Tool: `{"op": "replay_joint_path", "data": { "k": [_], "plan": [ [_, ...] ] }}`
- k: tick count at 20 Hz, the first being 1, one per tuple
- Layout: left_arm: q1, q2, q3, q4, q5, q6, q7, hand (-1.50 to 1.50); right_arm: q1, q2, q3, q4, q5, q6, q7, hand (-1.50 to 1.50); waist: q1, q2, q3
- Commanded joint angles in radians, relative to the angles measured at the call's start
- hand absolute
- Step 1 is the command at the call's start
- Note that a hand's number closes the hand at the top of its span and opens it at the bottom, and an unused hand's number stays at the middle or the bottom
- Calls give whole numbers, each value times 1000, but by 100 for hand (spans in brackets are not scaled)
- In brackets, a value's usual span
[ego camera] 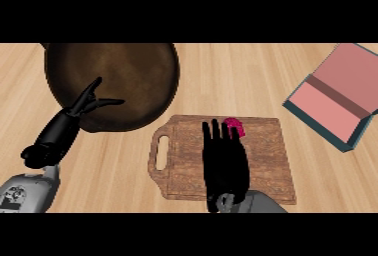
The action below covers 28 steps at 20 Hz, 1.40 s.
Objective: Pick the squash from the cutting board and place it in the cardboard box
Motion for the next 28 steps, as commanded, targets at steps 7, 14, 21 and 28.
{"op": "replay_joint_path", "data": {
  "k": [7, 14, 21, 28],
  "plan": [
    [15, -11, 21, -37, -11, -34, 18, 0, 69, 45, -45, 61, 90, 41, 40, -150, 1, 0, 0],
    [-4, -53, 14, 12, -42, -30, 3, 0, 69, 59, -114, 114, 149, 55, 1, -150, 0, 2, 0],
    [-9, -40, 68, -6, -34, -80, 27, 0, 130, 12, -157, 174, 168, 2, -184, 150, 1, 2, 1],
    [-4, -55, 88, 12, -49, -98, -14, 0, 111, -10, -95, 274, 316, -190, -357, 150, 3, 3, 1]
  ]
}}
